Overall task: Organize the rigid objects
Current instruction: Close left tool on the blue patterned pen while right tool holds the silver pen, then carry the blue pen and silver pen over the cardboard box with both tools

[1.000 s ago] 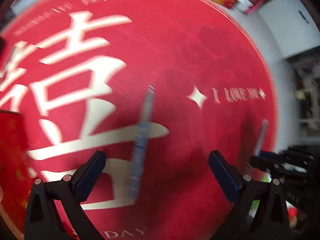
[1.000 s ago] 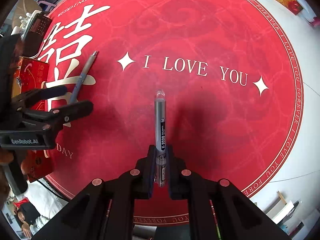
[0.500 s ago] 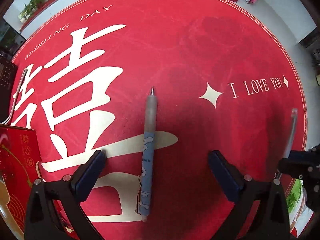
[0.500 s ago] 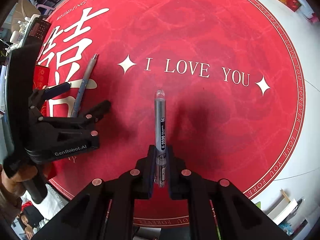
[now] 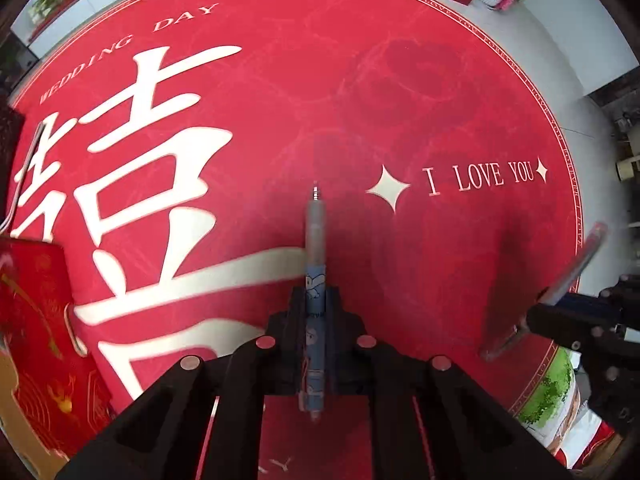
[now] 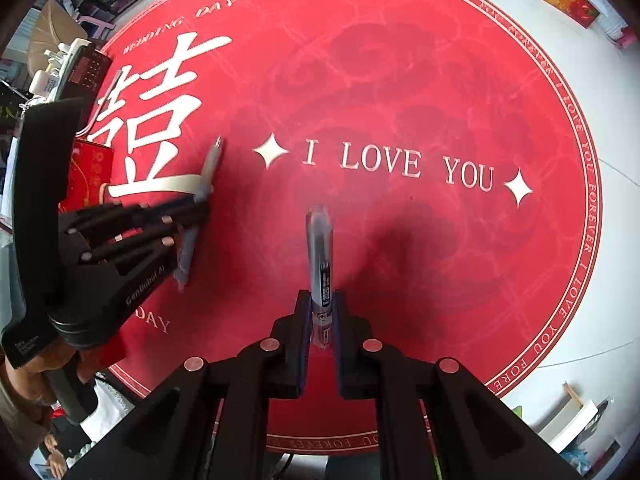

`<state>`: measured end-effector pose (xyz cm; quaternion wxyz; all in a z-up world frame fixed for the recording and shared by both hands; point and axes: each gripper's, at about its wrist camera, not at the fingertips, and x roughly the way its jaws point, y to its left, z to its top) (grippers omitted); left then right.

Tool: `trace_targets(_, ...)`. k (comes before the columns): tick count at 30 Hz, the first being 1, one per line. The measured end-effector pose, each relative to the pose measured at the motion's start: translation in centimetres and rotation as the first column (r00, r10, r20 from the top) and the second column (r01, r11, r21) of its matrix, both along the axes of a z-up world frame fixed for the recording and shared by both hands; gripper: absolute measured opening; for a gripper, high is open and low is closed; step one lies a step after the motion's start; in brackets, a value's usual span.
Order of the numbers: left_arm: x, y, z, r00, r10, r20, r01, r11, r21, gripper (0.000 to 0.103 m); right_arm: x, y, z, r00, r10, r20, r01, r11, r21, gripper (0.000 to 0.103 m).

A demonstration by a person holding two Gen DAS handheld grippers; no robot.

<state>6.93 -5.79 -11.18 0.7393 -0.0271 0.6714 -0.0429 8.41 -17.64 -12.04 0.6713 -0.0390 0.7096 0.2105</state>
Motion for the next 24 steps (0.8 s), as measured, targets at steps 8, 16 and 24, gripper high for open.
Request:
trace_targets(8, -3.7, -0.5, 2.8, 0.992, 0.12, 0.024, -0.118, 0.99, -0.071, 0.01, -1.0, 0.8, 2.5, 1.0, 0.009, 0.026, -0.01, 1.0, 0.018, 0.011)
trace_targets(16, -5.8, 1.5, 3.7, 0.973, 0.227, 0.049, -0.221, 0.968, -0.119, 0.01, -1.9, 0.7, 3.9, 0.999, -0.004, 0.038, 0.004, 1.0, 0.018, 0.011)
trace_targets(24, -8.4, 3.5, 6.0, 0.957, 0.282, 0.07, -0.271, 0.953, -0.132, 0.01, -2.1, 1.0, 5.1, 0.998, -0.042, 0.043, 0.041, 0.999, 0.018, 0.011)
